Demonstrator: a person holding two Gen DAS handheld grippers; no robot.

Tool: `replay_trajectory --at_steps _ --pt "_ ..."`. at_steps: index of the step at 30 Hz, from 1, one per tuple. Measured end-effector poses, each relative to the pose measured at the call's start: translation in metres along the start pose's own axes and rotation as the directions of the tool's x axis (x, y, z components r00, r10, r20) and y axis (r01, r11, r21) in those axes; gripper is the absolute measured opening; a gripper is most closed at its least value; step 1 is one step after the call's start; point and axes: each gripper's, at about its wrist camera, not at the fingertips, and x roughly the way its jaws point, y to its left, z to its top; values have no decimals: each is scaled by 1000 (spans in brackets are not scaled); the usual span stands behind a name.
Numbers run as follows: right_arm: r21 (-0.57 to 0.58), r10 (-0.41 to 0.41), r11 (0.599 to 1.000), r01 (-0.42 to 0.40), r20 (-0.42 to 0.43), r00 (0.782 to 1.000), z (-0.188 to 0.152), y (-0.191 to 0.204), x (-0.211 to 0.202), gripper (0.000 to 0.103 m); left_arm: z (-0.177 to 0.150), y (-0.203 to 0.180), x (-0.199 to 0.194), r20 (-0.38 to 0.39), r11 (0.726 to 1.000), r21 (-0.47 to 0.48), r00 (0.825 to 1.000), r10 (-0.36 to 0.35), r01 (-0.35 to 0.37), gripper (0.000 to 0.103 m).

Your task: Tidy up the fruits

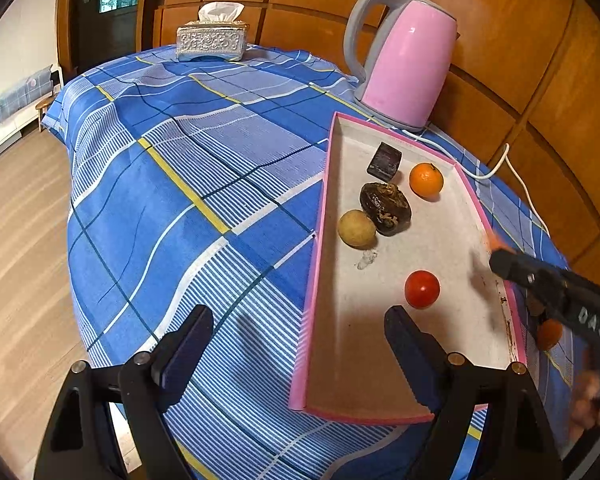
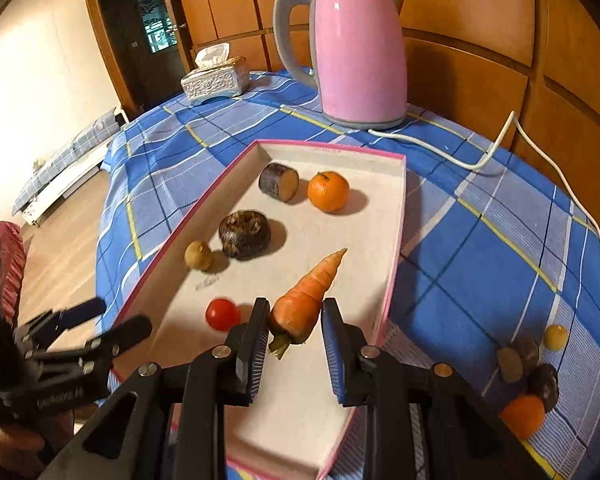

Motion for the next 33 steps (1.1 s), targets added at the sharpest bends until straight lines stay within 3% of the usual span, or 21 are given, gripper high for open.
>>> replay_trajectory --at_steps 8,33 --pt "16 -16 1000 16 16 1000 11 0 8 27 -1 2 1 -2 1000 -2 1000 2 -2 88" --pt "115 -82 990 78 31 996 -31 -19 -21 27 -1 -5 -3 1 1000 14 1000 -10 10 88"
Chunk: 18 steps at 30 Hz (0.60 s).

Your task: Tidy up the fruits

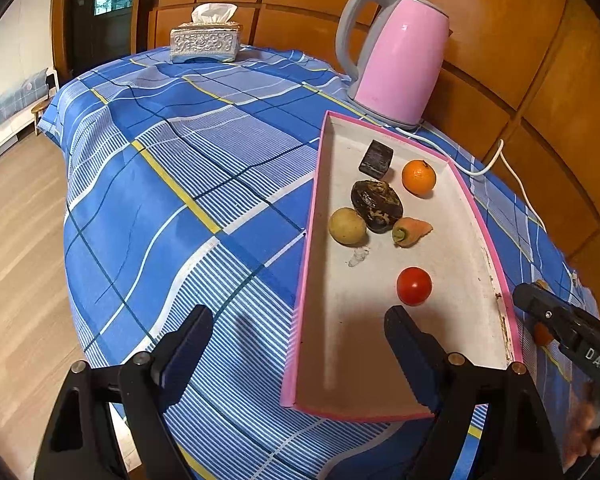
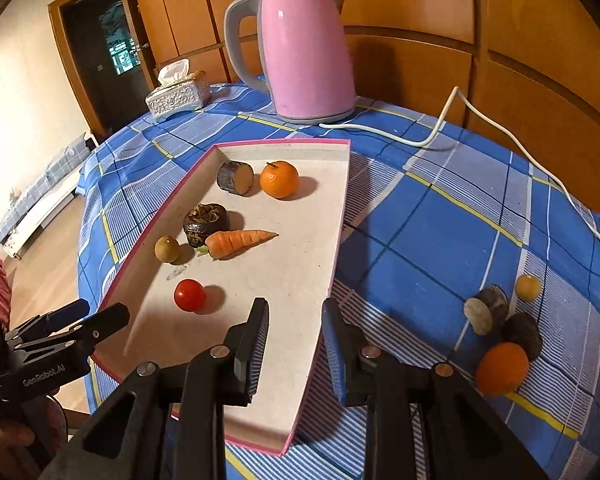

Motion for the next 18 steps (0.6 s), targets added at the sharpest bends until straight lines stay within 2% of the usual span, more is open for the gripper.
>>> replay_trajectory --at_steps 18 --pt "94 -45 995 43 13 999 -20 -29 -20 27 1 -8 -1 1 1000 17 1000 -3 3 88"
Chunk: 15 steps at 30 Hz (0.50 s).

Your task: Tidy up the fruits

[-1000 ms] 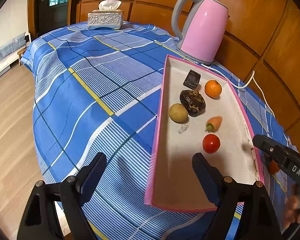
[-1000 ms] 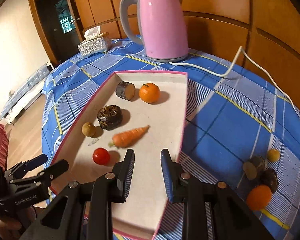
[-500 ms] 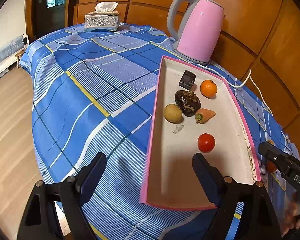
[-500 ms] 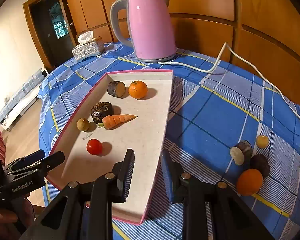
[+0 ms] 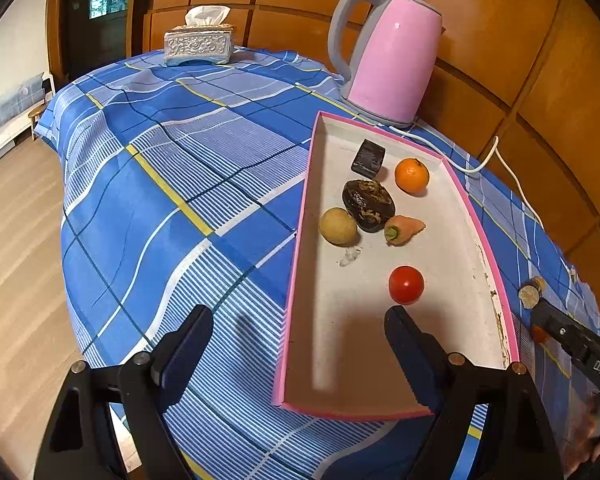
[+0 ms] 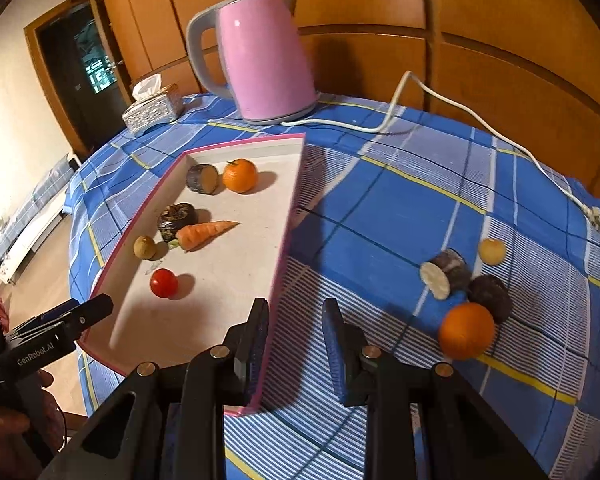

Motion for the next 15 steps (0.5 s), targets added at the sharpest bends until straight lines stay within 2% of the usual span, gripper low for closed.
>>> replay_trajectory --at_steps 10,15 --pt "64 -74 995 72 28 997 -7 -33 -20 27 -1 -1 -1 1 1000 9 1000 -2 2 88" --pt "135 -149 981 142 43 988 -16 -63 -33 27 -1 -3 -1 2 1000 16 1000 -3 3 88"
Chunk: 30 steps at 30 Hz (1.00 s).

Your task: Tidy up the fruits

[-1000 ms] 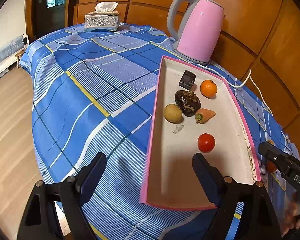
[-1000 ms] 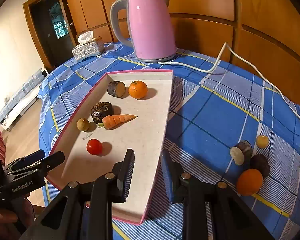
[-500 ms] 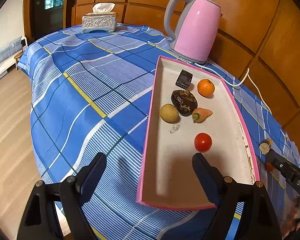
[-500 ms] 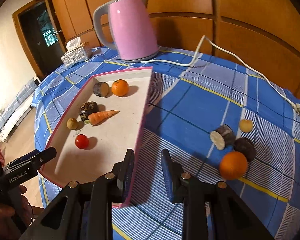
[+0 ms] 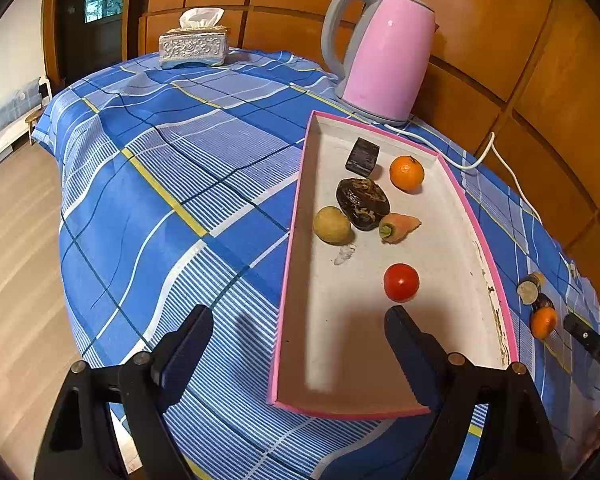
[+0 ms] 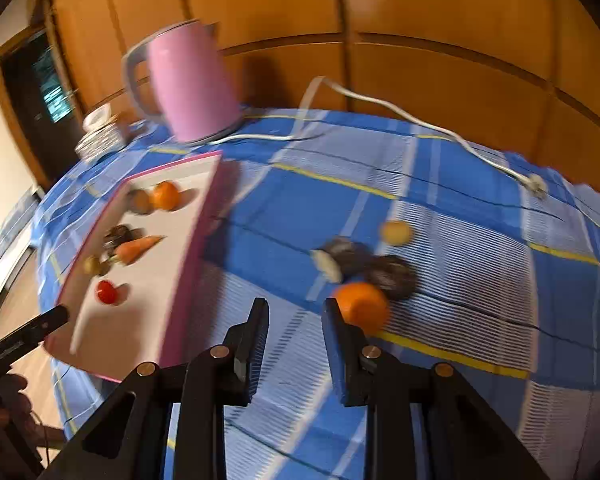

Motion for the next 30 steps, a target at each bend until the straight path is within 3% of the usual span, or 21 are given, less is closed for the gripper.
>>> replay_trajectory --at_steps 6,9,13,17,20,21,27,30 --pt "131 -137 982 134 19 990 -9 -51 -10 27 0 -3 0 2 1000 11 1000 -1 1 88" --pt "220 -244 947 235 14 970 -18 -82 -16 28 -1 -5 0 3 1000 23 1000 -4 4 88" --pt "364 -391 851 379 -42 919 -36 -127 -20 33 0 -9 0 4 999 42 1000 -9 9 88" --pt "458 -524 727 513 -113 844 -60 -170 -26 33 0 -13 1 2 998 54 1000 -11 11 88" --pt "489 -566 669 560 -153 810 -74 -190 -26 34 3 -17 -4 24 997 70 999 -36 34 88" --pt "498 -570 662 560 -150 807 -77 -193 -27 38 4 -21 -6 33 996 86 999 -42 39 88" --pt "480 -613 654 585 -117 782 -81 -191 -27 39 11 -56 -16 39 971 214 992 -118 107 88" --pt "486 -609 656 577 -112 786 -80 -192 -27 39 15 -81 -17 0 942 283 982 -189 181 87"
